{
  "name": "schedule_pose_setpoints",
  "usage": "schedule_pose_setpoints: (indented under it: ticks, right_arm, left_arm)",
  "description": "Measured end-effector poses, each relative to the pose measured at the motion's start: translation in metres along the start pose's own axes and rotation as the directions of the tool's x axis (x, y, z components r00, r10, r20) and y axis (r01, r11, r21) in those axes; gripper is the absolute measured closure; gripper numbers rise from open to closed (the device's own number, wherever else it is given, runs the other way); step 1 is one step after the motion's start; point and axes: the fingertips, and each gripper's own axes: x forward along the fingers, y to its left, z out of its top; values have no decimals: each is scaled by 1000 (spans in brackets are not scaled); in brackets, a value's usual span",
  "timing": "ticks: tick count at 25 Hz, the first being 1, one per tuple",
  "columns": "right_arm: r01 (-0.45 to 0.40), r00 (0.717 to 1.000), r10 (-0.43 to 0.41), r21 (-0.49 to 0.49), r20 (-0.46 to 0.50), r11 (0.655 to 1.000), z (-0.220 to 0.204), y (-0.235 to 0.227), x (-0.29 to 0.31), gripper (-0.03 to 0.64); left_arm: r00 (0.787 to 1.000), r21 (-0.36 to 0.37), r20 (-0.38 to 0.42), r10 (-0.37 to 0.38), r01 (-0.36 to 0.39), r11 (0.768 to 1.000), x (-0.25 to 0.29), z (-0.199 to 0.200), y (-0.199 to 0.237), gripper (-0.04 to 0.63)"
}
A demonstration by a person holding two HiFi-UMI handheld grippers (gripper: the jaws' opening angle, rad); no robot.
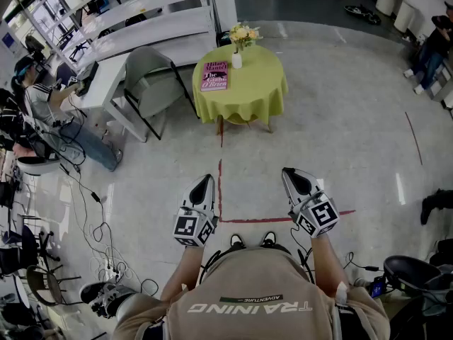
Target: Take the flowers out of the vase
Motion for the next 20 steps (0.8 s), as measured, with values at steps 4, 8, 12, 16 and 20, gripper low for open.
schedule_pose_setpoints:
  ticks: [4,8,12,16,20]
  right_arm:
    - [-2,1000,2,1,-6,1000,1,0,-4,620]
    - [-13,1000,13,-6,-12,1000,-2,-3,-2,620]
    - [-39,999,39,9,-13,999,-9,-12,2,620]
    - [-49,998,50,37,-30,998,-16,-29,3,620]
    - [-70,996,72,36,-58,997,-26,-44,9,618]
  left_arm:
    - [1000,11,-5,-7,7,1000,1,3,-4,586]
    - [1000,15,-7,-8,8,1000,5,1,-7,586]
    - [1000,16,-27,-4,4,1000,16,-8,-13,586]
    - [998,-5,-53,21,-21,1000,27,-17,-19,586]
    - [997,-20,-69,41,-42,999,40,-25,-24,586]
